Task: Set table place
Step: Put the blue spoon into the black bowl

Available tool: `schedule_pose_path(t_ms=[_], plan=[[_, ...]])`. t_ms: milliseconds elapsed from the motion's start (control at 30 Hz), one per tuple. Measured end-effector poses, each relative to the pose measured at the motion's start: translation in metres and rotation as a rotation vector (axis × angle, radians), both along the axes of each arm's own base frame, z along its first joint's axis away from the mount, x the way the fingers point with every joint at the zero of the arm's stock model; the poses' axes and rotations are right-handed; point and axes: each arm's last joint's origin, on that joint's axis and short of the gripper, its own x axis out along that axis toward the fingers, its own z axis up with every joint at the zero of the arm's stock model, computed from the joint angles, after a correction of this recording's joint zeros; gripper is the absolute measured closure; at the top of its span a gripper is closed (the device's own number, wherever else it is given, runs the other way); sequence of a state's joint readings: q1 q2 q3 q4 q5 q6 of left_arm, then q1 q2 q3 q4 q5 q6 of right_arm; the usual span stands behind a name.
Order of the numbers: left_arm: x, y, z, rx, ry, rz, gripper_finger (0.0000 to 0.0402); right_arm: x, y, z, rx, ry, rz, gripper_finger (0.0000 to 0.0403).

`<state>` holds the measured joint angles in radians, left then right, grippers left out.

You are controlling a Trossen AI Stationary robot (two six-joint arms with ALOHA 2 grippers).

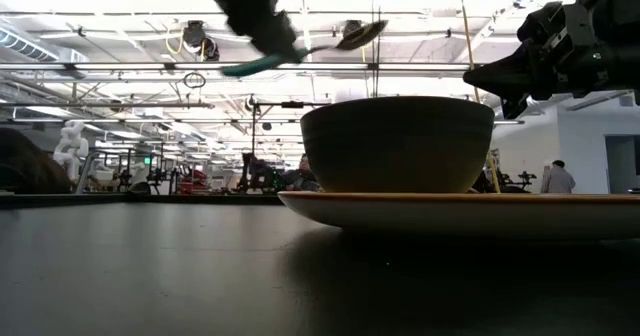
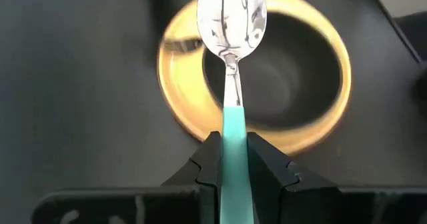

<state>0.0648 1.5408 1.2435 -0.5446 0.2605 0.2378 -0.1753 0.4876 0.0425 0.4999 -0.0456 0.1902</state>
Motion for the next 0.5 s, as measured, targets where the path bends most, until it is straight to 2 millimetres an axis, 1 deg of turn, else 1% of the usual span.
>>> schedule_pose_path(t_ms=[67,300,400,500], plan=[[0.008,-0.002,0.003,0.010,0.017,-0.020,0.0353,0.000,0.000,0.000,0.000,0.002,0.000,0.0403],[0.039,-0.014,-0.005,0.022,0.113,-0.118,0.0353,0.001,0.000,-0.002,0.003,0.014,0.000,0.0403],[0.051,-0.020,-0.013,0.026,0.214,-0.137,0.0353,0.001,0.000,-0.002,0.003,0.017,0.000,0.0403],[0.060,-0.027,-0.019,0.081,0.308,-0.150,0.0353,0.001,0.000,-0.003,0.004,0.024,0.000,0.0403]])
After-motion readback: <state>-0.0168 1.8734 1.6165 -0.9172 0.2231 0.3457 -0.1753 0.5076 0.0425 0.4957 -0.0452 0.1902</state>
